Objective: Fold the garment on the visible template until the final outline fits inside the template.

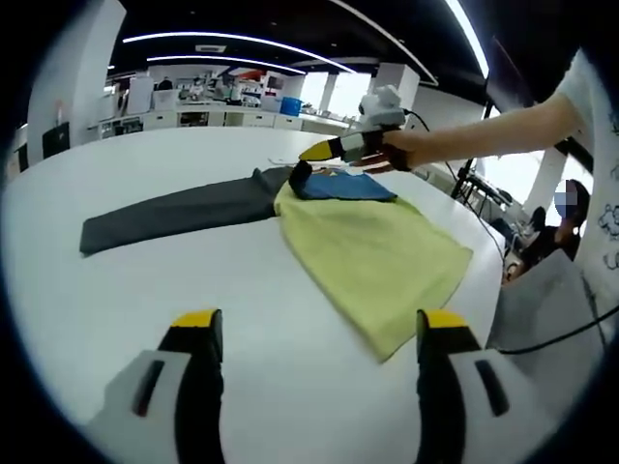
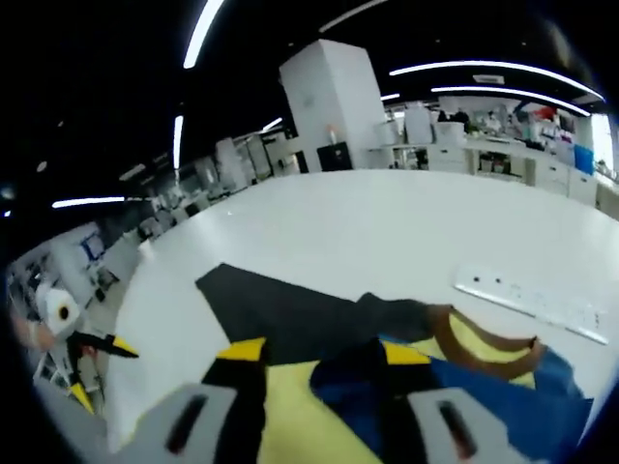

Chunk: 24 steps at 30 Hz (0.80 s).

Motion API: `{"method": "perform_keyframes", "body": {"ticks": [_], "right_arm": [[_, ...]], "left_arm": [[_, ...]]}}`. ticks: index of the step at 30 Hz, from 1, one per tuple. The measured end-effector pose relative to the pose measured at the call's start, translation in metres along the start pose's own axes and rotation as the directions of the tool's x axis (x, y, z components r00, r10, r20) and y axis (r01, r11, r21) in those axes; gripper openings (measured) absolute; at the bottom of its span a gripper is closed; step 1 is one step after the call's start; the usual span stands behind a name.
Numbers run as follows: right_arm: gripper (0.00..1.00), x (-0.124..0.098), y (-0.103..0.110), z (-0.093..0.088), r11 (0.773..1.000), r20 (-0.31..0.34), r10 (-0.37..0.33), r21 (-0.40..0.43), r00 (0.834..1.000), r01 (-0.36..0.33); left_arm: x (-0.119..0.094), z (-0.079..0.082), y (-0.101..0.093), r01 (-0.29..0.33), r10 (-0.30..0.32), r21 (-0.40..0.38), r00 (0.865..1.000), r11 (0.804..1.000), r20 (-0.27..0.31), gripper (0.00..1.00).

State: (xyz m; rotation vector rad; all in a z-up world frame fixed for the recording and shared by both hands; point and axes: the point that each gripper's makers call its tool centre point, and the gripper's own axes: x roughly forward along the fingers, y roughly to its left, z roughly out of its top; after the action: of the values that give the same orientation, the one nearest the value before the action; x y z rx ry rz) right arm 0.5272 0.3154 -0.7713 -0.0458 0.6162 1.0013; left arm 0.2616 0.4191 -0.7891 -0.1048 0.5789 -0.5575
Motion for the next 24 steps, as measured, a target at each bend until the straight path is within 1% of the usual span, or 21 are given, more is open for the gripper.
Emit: {"method": "perform_keyframes", "body": {"ticks": [1,2,3,6,8,11,12,15,17,18,19,20,22,24], "right_arm": [[0.43,-0.003,-0.001,0.000,1.000,0.002,-0.002,-0.004,1.000,0.002],[0.44,-0.007,-0.004,0.002,1.000,0.015,-0.003,0.013,1.000,0.002],[0.44,-0.010,-0.008,0.000,1.000,0.012,-0.008,0.026,1.000,0.008],[0.43,-0.026,-0.022,-0.010,0.999,-0.007,-0.043,0.021,0.999,0.044],[0.43,-0.034,-0.034,-0.014,0.998,-0.010,-0.058,0.040,0.998,0.058],[0.43,-0.051,-0.048,-0.022,0.994,-0.015,-0.091,0.066,0.996,0.092],[0.43,-0.060,-0.051,-0.026,0.991,-0.010,-0.109,0.080,0.994,0.110],[0.43,-0.079,-0.074,-0.034,0.982,-0.005,-0.142,0.127,0.990,0.141],[0.44,-0.092,-0.081,-0.042,0.977,-0.009,-0.159,0.140,0.987,0.158],[0.44,-0.097,-0.084,-0.045,0.975,-0.016,-0.167,0.144,0.986,0.167],[0.47,-0.102,-0.094,-0.049,0.972,-0.029,-0.173,0.155,0.984,0.176],[0.50,-0.106,-0.098,-0.052,0.971,-0.031,-0.172,0.160,0.985,0.175],[0.56,-0.115,-0.100,-0.060,0.966,-0.049,-0.187,0.175,0.981,0.192],[0.60,-0.123,-0.113,-0.064,0.962,-0.051,-0.197,0.183,0.979,0.203]], "left_arm": [[0.000,0.000,0.000,0.001,-0.001,0.000,1.000,1.000,0.000,0.80],[0.000,0.001,0.000,0.001,-0.001,0.000,1.000,1.000,0.000,0.80],[0.000,0.001,-0.001,0.003,-0.003,0.002,1.000,1.000,0.000,0.80],[0.001,0.003,-0.003,0.006,-0.006,0.006,1.000,1.000,-0.001,0.80],[0.001,0.004,-0.003,0.007,-0.007,0.008,1.000,1.000,-0.001,0.80],[0.003,0.006,-0.005,0.011,-0.011,0.002,1.000,1.000,0.004,0.80],[0.004,0.006,-0.005,0.012,-0.012,0.000,1.000,1.000,0.005,0.80],[0.005,0.008,-0.004,0.017,-0.017,0.008,1.000,1.000,0.003,0.80],[0.006,0.009,-0.005,0.022,-0.022,0.008,1.000,1.000,0.004,0.81],[0.007,0.010,-0.005,0.026,-0.026,0.010,1.000,1.000,0.003,0.81],[0.008,0.010,-0.005,0.028,-0.028,0.011,1.000,1.000,0.002,0.81],[0.009,0.010,-0.006,0.030,-0.030,0.013,1.000,0.999,-0.002,0.81],[0.010,0.011,-0.007,0.031,-0.031,0.017,0.999,0.999,-0.004,0.81],[0.012,0.013,-0.005,0.035,-0.035,0.016,0.999,0.999,-0.003,0.81]]}}
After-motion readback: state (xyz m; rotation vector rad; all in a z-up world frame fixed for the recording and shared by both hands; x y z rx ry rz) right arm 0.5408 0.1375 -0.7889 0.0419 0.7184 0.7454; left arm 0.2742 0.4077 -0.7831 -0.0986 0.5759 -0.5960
